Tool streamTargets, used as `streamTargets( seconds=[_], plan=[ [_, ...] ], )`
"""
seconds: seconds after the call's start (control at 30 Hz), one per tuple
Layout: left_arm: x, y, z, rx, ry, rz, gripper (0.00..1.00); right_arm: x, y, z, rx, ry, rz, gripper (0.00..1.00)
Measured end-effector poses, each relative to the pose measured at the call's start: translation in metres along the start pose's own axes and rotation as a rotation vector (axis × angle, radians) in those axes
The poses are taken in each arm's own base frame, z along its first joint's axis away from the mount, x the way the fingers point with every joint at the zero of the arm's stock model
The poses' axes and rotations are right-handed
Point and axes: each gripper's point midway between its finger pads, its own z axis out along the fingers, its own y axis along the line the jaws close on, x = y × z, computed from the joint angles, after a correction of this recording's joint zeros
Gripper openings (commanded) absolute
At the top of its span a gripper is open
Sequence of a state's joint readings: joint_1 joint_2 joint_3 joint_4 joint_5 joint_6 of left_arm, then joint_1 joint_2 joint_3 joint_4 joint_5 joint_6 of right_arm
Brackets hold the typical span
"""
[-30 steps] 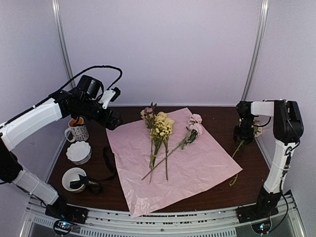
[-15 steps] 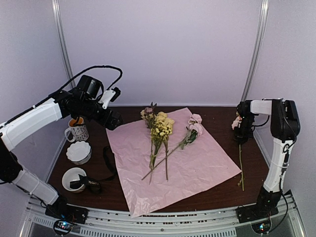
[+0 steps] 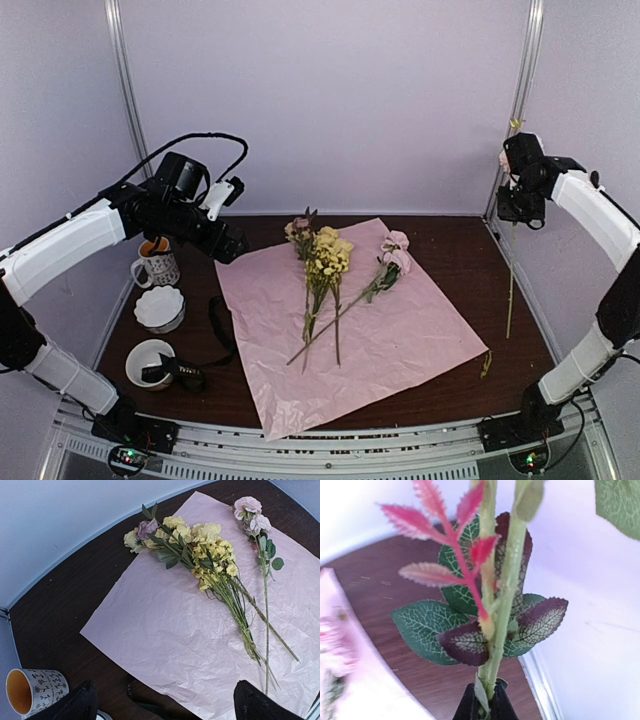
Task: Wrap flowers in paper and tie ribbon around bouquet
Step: Place the fake flower on the flattened wrapping paper.
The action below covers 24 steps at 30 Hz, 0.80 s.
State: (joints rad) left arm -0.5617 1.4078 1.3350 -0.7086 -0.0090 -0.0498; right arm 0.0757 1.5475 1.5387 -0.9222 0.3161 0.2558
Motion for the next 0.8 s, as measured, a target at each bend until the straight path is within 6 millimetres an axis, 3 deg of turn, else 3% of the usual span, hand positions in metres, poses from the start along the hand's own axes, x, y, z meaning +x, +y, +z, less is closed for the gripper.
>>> streamTargets(
  seconds=[0.1, 0.17, 0.23, 0.33, 0.47, 0.53, 0.63, 0.73, 0.8],
  plan=[
    [0.000, -0.001, 0.000, 0.006, -0.001, -0.001, 0.98, -0.010, 0.046, -0.061, -0.172, -0.125, -0.023, 0.00],
    [0.000, -0.002, 0.000, 0.014, -0.001, -0.001, 0.98, 0.001, 0.092, -0.089, -0.352, -0.149, -0.017, 0.00],
    [0.000, -0.005, 0.001, 0.028, 0.001, -0.003, 0.98, 0.025, 0.148, -0.107, -0.564, -0.121, 0.006, 0.00],
    [0.003, -0.008, 0.007, 0.049, 0.017, -0.009, 0.98, 0.063, 0.233, -0.114, -0.791, 0.004, 0.032, 0.00],
    [0.015, -0.014, 0.028, 0.076, 0.079, -0.014, 0.98, 0.097, 0.339, -0.096, -0.908, 0.164, 0.027, 0.00],
    [0.023, -0.015, 0.036, 0.083, 0.111, -0.015, 0.98, 0.109, 0.377, -0.085, -0.924, 0.215, 0.022, 0.00],
    [0.029, -0.016, 0.043, 0.087, 0.140, -0.016, 0.98, 0.122, 0.410, -0.067, -0.925, 0.269, 0.036, 0.12],
    [0.033, -0.016, 0.048, 0.088, 0.157, -0.016, 0.95, 0.131, 0.419, -0.050, -0.894, 0.310, 0.059, 0.39],
    [0.038, -0.017, 0.055, 0.092, 0.179, -0.017, 0.88, 0.131, 0.420, -0.044, -0.867, 0.317, 0.048, 0.51]
  ],
)
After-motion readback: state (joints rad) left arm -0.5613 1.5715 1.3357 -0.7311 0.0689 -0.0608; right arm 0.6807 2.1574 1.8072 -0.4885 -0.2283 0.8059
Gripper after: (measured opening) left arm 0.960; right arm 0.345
